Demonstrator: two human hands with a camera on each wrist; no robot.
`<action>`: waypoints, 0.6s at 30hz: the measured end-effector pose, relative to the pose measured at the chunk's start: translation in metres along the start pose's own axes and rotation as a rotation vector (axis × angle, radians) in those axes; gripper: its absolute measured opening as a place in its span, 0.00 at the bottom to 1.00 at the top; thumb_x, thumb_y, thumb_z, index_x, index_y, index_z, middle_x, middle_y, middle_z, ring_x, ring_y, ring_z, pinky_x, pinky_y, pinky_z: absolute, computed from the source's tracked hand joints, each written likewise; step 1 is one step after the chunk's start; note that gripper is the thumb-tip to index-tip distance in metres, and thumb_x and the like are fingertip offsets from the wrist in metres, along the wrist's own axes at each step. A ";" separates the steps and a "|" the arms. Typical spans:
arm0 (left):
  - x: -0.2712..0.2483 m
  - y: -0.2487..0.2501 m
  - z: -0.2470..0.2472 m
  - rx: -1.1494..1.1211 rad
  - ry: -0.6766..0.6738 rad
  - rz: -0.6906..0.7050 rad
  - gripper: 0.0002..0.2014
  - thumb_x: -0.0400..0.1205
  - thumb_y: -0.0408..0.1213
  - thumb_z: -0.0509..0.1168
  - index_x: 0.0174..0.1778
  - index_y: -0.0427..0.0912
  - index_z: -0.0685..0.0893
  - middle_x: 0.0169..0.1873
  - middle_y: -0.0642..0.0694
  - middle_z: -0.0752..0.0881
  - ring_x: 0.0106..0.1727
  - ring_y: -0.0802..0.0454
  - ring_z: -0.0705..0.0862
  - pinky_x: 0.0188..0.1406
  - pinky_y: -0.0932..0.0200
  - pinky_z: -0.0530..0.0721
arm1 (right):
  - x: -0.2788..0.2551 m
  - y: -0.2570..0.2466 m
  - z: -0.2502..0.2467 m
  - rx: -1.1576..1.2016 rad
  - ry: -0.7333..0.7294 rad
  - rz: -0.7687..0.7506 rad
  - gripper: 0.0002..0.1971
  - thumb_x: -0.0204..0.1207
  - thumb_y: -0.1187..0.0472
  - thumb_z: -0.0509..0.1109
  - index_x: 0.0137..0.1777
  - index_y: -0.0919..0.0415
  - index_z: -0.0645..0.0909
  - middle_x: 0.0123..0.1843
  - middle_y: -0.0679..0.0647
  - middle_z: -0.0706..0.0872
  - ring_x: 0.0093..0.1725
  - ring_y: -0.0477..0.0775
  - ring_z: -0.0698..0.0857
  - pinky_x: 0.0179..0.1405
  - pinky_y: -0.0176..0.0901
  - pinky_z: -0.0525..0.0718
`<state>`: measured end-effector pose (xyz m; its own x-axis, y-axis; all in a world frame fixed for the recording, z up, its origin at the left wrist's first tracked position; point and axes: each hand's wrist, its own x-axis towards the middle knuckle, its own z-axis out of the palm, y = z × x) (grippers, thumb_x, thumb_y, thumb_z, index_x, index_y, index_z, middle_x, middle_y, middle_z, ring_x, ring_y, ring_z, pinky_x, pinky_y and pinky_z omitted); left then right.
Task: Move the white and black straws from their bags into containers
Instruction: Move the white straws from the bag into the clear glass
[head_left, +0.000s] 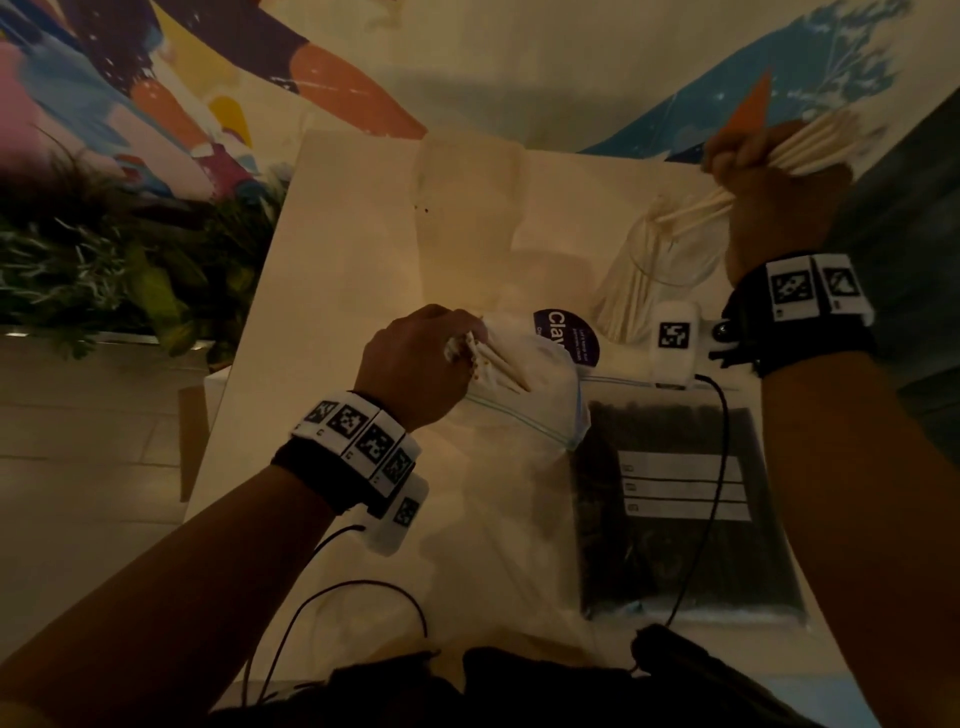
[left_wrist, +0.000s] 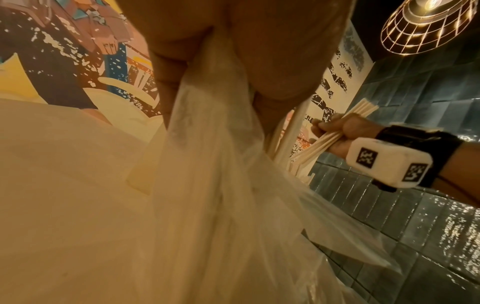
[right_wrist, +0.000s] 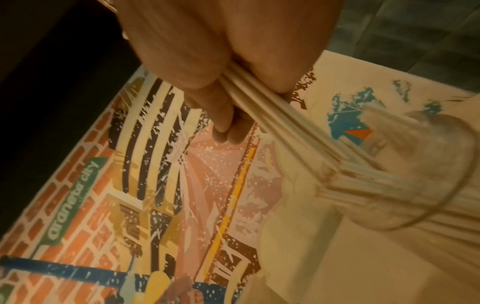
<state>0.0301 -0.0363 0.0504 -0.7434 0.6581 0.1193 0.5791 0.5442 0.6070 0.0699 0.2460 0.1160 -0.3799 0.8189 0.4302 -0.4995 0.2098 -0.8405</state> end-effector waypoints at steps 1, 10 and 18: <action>0.000 0.000 0.000 0.001 -0.003 -0.005 0.15 0.72 0.35 0.66 0.51 0.55 0.85 0.52 0.48 0.86 0.45 0.38 0.84 0.39 0.52 0.80 | -0.007 -0.008 -0.009 -0.055 -0.065 0.095 0.18 0.65 0.84 0.66 0.29 0.59 0.74 0.30 0.59 0.82 0.35 0.58 0.84 0.40 0.48 0.82; 0.001 -0.001 0.001 0.013 -0.005 0.000 0.15 0.70 0.39 0.62 0.51 0.57 0.85 0.53 0.50 0.86 0.45 0.40 0.84 0.37 0.57 0.75 | 0.026 -0.018 -0.009 -0.202 -0.164 0.005 0.11 0.67 0.80 0.64 0.38 0.63 0.74 0.32 0.56 0.81 0.34 0.54 0.83 0.40 0.44 0.83; 0.001 -0.004 0.002 0.012 0.006 0.005 0.17 0.68 0.41 0.59 0.50 0.58 0.84 0.54 0.52 0.86 0.45 0.41 0.84 0.38 0.55 0.80 | 0.020 0.004 -0.018 -0.565 -0.096 0.118 0.05 0.68 0.63 0.73 0.40 0.61 0.80 0.41 0.55 0.86 0.39 0.47 0.86 0.40 0.34 0.83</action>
<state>0.0277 -0.0370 0.0463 -0.7422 0.6580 0.1271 0.5870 0.5468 0.5970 0.0744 0.2727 0.1156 -0.4893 0.8077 0.3290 0.0329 0.3941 -0.9185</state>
